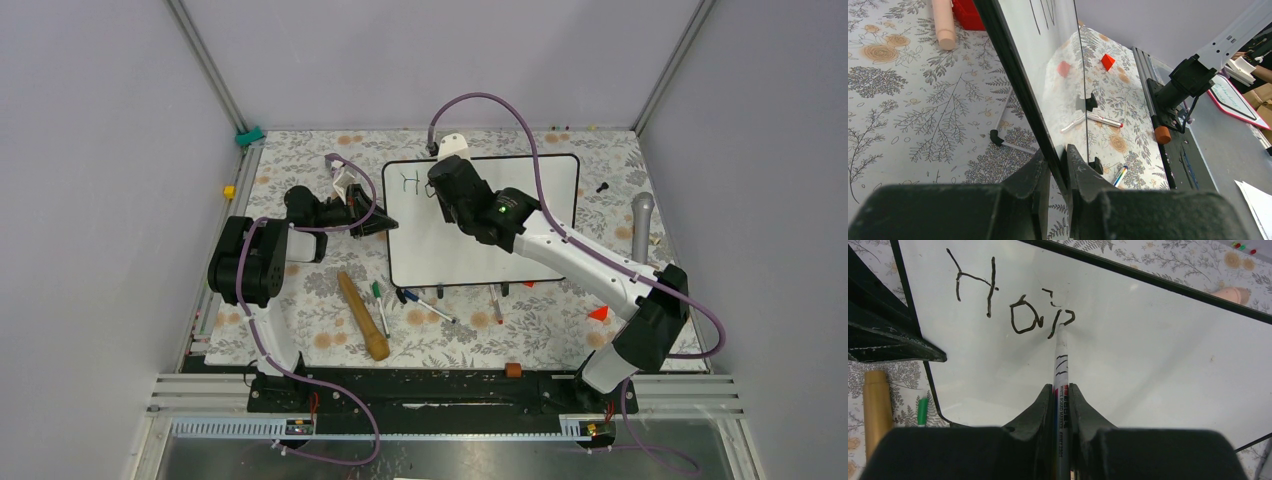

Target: Write a sentence on the whiteboard

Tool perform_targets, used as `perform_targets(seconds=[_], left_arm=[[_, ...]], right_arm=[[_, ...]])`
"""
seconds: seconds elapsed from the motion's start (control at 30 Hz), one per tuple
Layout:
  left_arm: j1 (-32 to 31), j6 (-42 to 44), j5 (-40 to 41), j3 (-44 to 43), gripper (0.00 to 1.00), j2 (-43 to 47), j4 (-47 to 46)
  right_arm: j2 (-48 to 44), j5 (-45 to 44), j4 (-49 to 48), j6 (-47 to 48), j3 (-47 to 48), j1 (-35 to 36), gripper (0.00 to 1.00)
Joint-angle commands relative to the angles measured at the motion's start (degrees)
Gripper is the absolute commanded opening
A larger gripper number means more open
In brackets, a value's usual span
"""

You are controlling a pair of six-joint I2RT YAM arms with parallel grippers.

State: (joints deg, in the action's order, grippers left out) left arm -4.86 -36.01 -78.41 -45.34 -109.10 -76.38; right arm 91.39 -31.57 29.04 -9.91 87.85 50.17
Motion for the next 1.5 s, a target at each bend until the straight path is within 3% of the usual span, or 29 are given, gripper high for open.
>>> perform_targets(seconds=[0.0,0.63,1.23,1.47], left_arm=[[0.1,8.4,-1.7,-0.7,0.00,1.8,-8.3],[0.1,8.3,-1.8,-0.9,0.00,1.7,-8.3],[0.1,8.3,-2.0,-1.0,0.00,1.6,-8.3],[0.1,8.2,-1.9,-1.1,0.00,1.6,-8.3]], right_arm=[[-0.6,2.6,-0.7,-0.2,0.7,-0.7,0.00],[-8.6,-0.7,-4.1,1.9,-5.0,-0.9,0.00],[-3.9,0.9,-2.6,1.7,-1.4,-1.6,0.00],[-2.3,-2.3,-0.6,1.5,-0.3,-1.7,0.00]])
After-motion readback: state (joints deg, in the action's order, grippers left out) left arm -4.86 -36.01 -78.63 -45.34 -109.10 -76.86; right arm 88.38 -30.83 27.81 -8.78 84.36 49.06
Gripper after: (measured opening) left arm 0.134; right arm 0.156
